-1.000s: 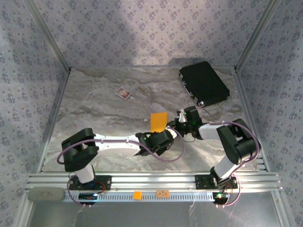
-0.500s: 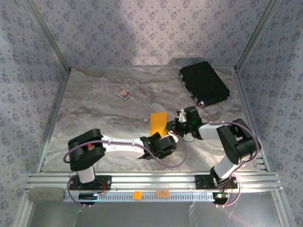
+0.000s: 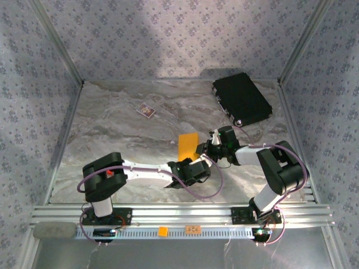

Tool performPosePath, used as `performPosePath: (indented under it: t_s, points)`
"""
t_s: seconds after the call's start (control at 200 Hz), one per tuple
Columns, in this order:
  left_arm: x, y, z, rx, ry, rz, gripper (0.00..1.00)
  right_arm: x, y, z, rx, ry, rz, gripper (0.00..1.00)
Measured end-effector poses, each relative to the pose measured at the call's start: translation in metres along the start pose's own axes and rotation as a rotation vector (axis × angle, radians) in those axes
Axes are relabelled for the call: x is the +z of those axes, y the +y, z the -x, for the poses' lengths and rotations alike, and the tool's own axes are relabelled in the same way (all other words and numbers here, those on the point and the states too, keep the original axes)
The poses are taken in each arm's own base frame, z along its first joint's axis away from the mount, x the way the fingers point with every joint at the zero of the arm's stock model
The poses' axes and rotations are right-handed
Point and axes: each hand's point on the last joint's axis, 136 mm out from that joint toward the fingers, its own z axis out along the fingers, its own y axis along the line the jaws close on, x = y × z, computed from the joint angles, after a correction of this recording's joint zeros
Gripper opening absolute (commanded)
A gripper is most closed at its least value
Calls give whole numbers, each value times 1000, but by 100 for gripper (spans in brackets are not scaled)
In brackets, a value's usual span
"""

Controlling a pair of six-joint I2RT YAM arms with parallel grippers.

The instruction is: Fold a paper plane with a square sheet of paper (pick it up from the middle)

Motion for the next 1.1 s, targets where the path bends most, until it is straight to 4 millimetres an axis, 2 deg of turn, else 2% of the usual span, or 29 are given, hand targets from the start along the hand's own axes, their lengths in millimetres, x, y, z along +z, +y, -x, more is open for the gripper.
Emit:
performPosePath:
  t_s: [0.37, 0.495, 0.7, 0.82, 0.939, 1.099]
  points:
    - [-8, 5, 4, -64, -24, -40, 0, 0, -2, 1, 5, -8, -12, 21]
    - [-8, 13, 3, -128, -25, -89, 0, -6, -3, 3, 9, -28, -24, 23]
    - [-5, 26, -4, -297, -20, -227, 0, -30, -3, 13, 13, -106, -60, 26]
    - [-1, 34, -7, -412, -19, -317, 0, -41, -2, 13, 0, -129, -76, 22]
    - [0, 38, -10, -495, -17, -382, 0, -44, 1, 6, -18, -116, -80, 15]
    - [1, 39, -12, -555, -11, -440, 0, -30, 8, -18, -54, -41, -81, 12]
